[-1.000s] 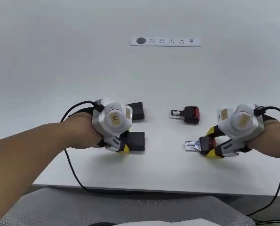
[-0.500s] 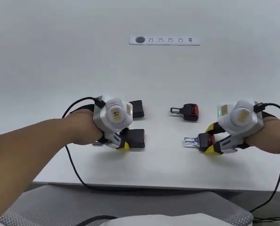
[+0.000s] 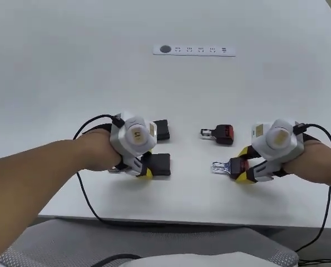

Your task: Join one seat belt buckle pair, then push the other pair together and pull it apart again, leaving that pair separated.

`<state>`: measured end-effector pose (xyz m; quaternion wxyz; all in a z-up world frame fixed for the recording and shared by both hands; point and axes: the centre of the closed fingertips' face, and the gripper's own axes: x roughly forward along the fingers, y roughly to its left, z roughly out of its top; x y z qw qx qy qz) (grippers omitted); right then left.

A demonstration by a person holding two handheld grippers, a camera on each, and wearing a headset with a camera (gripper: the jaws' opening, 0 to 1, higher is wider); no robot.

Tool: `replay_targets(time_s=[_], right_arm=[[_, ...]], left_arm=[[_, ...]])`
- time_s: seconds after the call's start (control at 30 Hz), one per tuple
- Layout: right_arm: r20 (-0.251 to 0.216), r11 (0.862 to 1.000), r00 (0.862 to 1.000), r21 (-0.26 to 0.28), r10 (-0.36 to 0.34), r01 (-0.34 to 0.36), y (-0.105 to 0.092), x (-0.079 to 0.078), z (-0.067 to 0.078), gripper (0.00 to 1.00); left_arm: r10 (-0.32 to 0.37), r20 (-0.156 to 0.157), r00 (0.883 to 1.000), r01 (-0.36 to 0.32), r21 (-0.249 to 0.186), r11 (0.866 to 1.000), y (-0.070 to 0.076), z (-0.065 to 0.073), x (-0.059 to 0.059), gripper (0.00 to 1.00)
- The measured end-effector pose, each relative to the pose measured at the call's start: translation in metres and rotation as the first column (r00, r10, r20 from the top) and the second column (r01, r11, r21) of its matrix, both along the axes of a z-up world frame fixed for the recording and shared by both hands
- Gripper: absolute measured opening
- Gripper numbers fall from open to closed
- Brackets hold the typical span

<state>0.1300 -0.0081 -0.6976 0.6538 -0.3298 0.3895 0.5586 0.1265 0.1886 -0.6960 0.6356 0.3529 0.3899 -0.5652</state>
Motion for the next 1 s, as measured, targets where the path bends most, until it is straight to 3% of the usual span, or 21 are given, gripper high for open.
replay_targets(time_s=[0.33,0.67,1.0], right_arm=[[0.012,1.000,1.000,0.020,-0.006,0.006,0.017,0.006,0.002,0.34],[0.017,0.998,1.000,0.057,0.019,-0.020,0.052,-0.001,0.004,0.34],[0.033,0.996,0.998,0.077,0.047,-0.049,0.083,0.002,0.003,0.34]], left_arm=[[-0.001,0.000,1.000,0.001,-0.002,1.000,-0.002,0.002,-0.002,0.33],[-0.008,-0.003,1.000,0.008,-0.003,1.000,-0.002,0.003,-0.002,0.33],[-0.004,-0.005,1.000,0.004,0.001,1.000,-0.001,0.001,-0.001,0.33]])
